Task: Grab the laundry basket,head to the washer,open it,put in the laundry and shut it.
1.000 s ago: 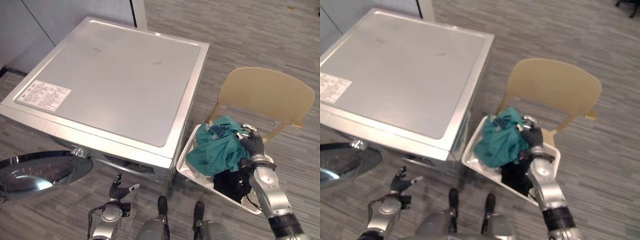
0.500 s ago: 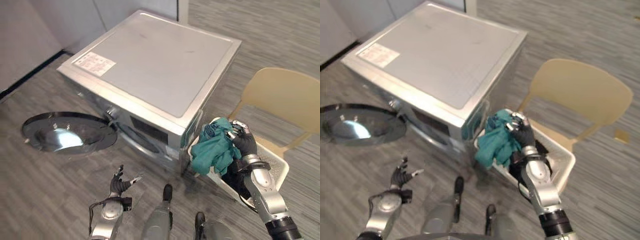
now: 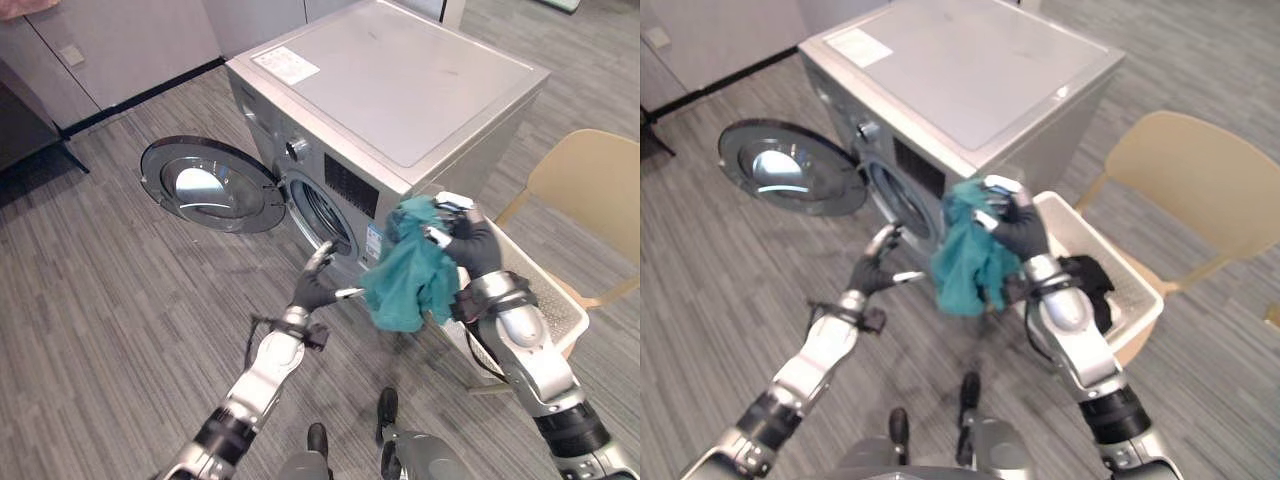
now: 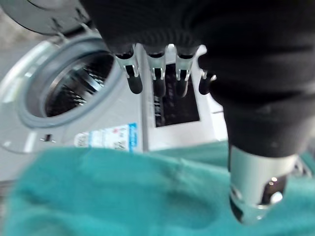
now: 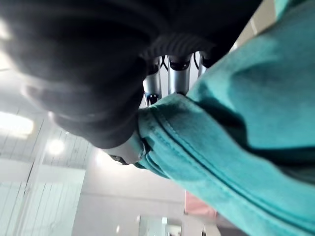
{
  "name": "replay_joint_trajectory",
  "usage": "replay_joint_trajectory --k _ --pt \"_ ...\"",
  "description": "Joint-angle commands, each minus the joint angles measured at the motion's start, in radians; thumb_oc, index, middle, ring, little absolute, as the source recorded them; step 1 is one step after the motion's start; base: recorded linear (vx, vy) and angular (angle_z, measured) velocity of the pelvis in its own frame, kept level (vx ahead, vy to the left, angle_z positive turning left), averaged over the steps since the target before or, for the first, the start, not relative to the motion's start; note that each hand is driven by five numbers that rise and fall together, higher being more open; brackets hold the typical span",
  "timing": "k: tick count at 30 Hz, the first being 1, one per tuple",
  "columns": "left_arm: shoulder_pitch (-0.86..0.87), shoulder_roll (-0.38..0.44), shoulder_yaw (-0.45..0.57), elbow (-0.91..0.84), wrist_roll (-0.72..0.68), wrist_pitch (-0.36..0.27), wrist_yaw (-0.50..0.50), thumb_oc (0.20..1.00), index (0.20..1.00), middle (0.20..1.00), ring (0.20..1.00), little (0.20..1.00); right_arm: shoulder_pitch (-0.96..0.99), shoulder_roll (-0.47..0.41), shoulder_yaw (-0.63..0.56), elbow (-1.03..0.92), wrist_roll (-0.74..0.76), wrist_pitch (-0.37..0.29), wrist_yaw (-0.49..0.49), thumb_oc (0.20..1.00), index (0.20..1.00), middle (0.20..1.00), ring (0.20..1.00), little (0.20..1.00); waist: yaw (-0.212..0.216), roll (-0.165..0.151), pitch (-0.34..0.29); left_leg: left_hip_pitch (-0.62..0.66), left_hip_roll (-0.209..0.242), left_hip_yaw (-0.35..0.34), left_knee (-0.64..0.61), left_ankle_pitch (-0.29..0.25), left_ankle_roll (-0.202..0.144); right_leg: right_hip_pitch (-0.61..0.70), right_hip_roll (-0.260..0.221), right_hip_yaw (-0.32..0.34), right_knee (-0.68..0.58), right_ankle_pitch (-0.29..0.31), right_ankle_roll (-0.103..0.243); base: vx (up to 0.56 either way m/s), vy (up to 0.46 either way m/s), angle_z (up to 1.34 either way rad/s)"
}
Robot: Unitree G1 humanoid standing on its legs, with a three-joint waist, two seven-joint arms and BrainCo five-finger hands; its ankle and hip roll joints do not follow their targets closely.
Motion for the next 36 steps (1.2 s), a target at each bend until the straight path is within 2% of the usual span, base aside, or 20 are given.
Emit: replay_joint_trajectory --k 1,7,8,9,13,14,15,18,20,21,23,24,25,28,32,34,35,36 --pt "-0.007 0.010 -0.014 0.007 0.071 -0.056 0.049 1.000 1.000 1.000 1.000 1.000 -0.047 0.077 0.040 -0.018 0.074 -0.048 0.032 0.200 0.200 0.200 0.200 0.200 0.021 -0.030 -0.113 -0.066 -0.029 -0.005 0.021 0.003 -0.003 0.132 -0.058 0.037 0.015 -0.152 0.094 0.03 0.126 -0.18" --pt "-0.163 -0.055 -0.122 0.136 0.105 -0.031 0.095 1.000 1.000 1.000 1.000 1.000 -0.152 0.169 0.175 0.002 0.164 -0.038 0.033 0.200 0.200 0.200 0.200 0.200 0.025 -0.040 -0.128 -0.028 -0.034 0.007 -0.001 -0.004 0.007 0.144 -0.062 0.051 0.028 -0.152 0.103 0.02 0.078 0.00" --pt "-0.198 -0.067 -0.151 0.181 0.128 -0.024 0.105 0.561 0.561 0.561 0.561 0.561 -0.183 0.192 0.202 -0.005 0.198 -0.040 0.033 0.200 0.200 0.200 0.200 0.200 0.024 -0.041 -0.133 -0.019 -0.036 0.010 -0.003 -0.008 0.011 0.145 -0.065 0.054 0.032 -0.150 0.106 0.02 0.063 -0.04" --pt "-0.199 -0.067 -0.151 0.183 0.129 -0.025 0.105 0.200 0.200 0.200 0.200 0.200 -0.184 0.192 0.202 -0.004 0.198 -0.040 0.034 0.200 0.200 0.200 0.200 0.200 0.024 -0.041 -0.132 -0.019 -0.036 0.011 -0.003 -0.008 0.011 0.146 -0.065 0.054 0.032 -0.150 0.106 0.02 0.057 -0.07" --pt "-0.202 -0.073 -0.149 0.187 0.119 -0.028 0.114 0.200 0.200 0.200 0.200 0.200 -0.193 0.196 0.221 -0.007 0.228 -0.037 0.036 0.200 0.200 0.200 0.200 0.200 0.025 -0.042 -0.136 -0.010 -0.038 0.016 -0.006 -0.011 0.014 0.151 -0.069 0.057 0.032 -0.148 0.109 0.02 0.026 -0.12" --pt "-0.186 -0.062 -0.132 0.171 0.103 -0.029 0.115 0.200 0.200 0.200 0.200 0.200 -0.181 0.183 0.230 0.001 0.235 -0.021 0.043 0.953 0.953 0.953 0.953 0.953 0.027 -0.044 -0.139 -0.004 -0.040 0.020 -0.009 -0.013 0.015 0.155 -0.072 0.058 0.029 -0.144 0.112 0.04 0.039 -0.09" --pt "-0.175 -0.055 -0.120 0.156 0.097 -0.030 0.117 0.200 0.200 0.200 0.200 0.200 -0.168 0.169 0.232 0.009 0.225 -0.009 0.049 1.000 1.000 1.000 1.000 1.000 0.030 -0.045 -0.141 -0.001 -0.041 0.020 -0.011 -0.013 0.016 0.157 -0.074 0.055 0.027 -0.143 0.114 0.04 0.031 -0.03" --pt "-0.139 -0.039 -0.088 0.124 0.080 -0.028 0.122 0.200 0.200 0.200 0.200 0.200 -0.137 0.138 0.217 0.020 0.186 0.005 0.047 1.000 1.000 1.000 1.000 1.000 0.032 -0.045 -0.147 0.004 -0.042 0.020 -0.014 -0.015 0.017 0.162 -0.076 0.055 0.023 -0.141 0.116 0.02 0.011 -0.02" --pt "-0.078 -0.003 -0.025 0.089 0.071 -0.031 0.125 0.200 0.200 0.200 0.200 0.200 -0.085 0.078 0.160 0.025 0.063 0.012 0.029 1.000 1.000 1.000 1.000 1.000 0.033 -0.042 -0.152 0.004 -0.043 0.018 -0.014 -0.017 0.017 0.167 -0.078 0.052 0.017 -0.139 0.120 0.02 0.010 0.00" --pt "-0.077 -0.003 -0.025 0.088 0.071 -0.030 0.125 0.200 0.200 0.200 0.200 0.200 -0.083 0.078 0.160 0.024 0.062 0.012 0.028 1.000 1.000 1.000 1.000 1.000 0.033 -0.042 -0.152 0.004 -0.043 0.018 -0.014 -0.018 0.017 0.167 -0.078 0.052 0.017 -0.139 0.120 0.00 0.000 0.00" --pt "-0.022 0.026 0.028 0.067 0.068 -0.034 0.115 0.200 0.200 0.200 0.200 0.200 -0.037 0.025 0.100 0.019 -0.056 0.008 0.015 1.000 1.000 1.000 1.000 1.000 0.032 -0.039 -0.154 0.006 -0.045 0.019 -0.014 -0.019 0.018 0.171 -0.079 0.052 0.014 -0.138 0.120 0.02 0.002 0.00" --pt "0.048 0.052 0.082 0.053 0.072 -0.038 0.102 0.200 0.200 0.200 0.200 0.200 0.029 -0.027 0.029 0.004 -0.171 0.000 -0.001 1.000 1.000 1.000 1.000 1.000 0.029 -0.035 -0.154 0.014 -0.045 0.019 -0.014 -0.025 0.019 0.180 -0.079 0.052 0.012 -0.142 0.123 0.03 0.002 0.01" --pt "0.051 0.053 0.082 0.050 0.072 -0.037 0.101 0.200 0.200 0.200 0.200 0.200 0.032 -0.027 0.029 0.001 -0.172 0.002 -0.001 1.000 1.000 1.000 1.000 1.000 0.029 -0.035 -0.159 0.009 -0.045 0.019 -0.014 -0.022 0.019 0.176 -0.079 0.052 0.010 -0.139 0.122 0.04 0.000 0.00" --pt "0.194 0.088 0.188 0.062 0.052 -0.041 0.045 0.200 0.200 0.200 0.200 0.200 0.191 -0.100 -0.102 0.029 -0.335 0.001 -0.013 1.000 1.000 1.000 1.000 1.000 0.022 -0.028 -0.159 0.011 -0.045 0.016 -0.014 -0.022 0.019 0.176 -0.079 0.051 0.008 -0.138 0.125 0.00 0.000 0.00" --pt "0.264 0.095 0.237 0.105 0.057 -0.032 0.020 0.200 0.200 0.200 0.200 0.200 0.269 -0.117 -0.146 0.083 -0.392 0.010 -0.007 1.000 1.000 1.000 1.000 1.000 0.021 -0.023 -0.160 0.010 -0.044 0.014 -0.014 -0.019 0.019 0.174 -0.079 0.050 0.011 -0.139 0.124 0.00 -0.009 -0.01" --pt "0.363 0.088 0.315 0.203 0.056 -0.007 -0.008 0.200 0.200 0.200 0.200 0.200 0.377 -0.123 -0.200 0.210 -0.451 0.035 0.006 1.000 1.000 1.000 1.000 1.000 0.020 -0.019 -0.150 0.014 -0.043 0.011 -0.014 -0.019 0.018 0.178 -0.076 0.048 0.013 -0.145 0.123 -0.02 -0.045 0.01" --pt "0.363 0.089 0.316 0.203 0.056 -0.007 -0.008 0.200 0.200 0.200 0.200 0.200 0.377 -0.123 -0.199 0.211 -0.451 0.034 0.005 1.000 1.000 1.000 1.000 1.000 0.019 -0.019 -0.152 0.011 -0.044 0.011 -0.014 -0.016 0.018 0.175 -0.076 0.048 0.012 -0.142 0.122 -0.02 -0.056 0.03" --pt "0.430 0.068 0.378 0.292 0.061 0.017 -0.027 0.200 0.200 0.200 0.200 0.200 0.422 -0.094 -0.236 0.337 -0.459 0.047 0.011 1.000 1.000 1.000 1.000 1.000 0.021 -0.015 -0.148 0.008 -0.043 0.008 -0.014 -0.013 0.020 0.176 -0.074 0.047 0.010 -0.145 0.118 -0.01 -0.040 0.03"
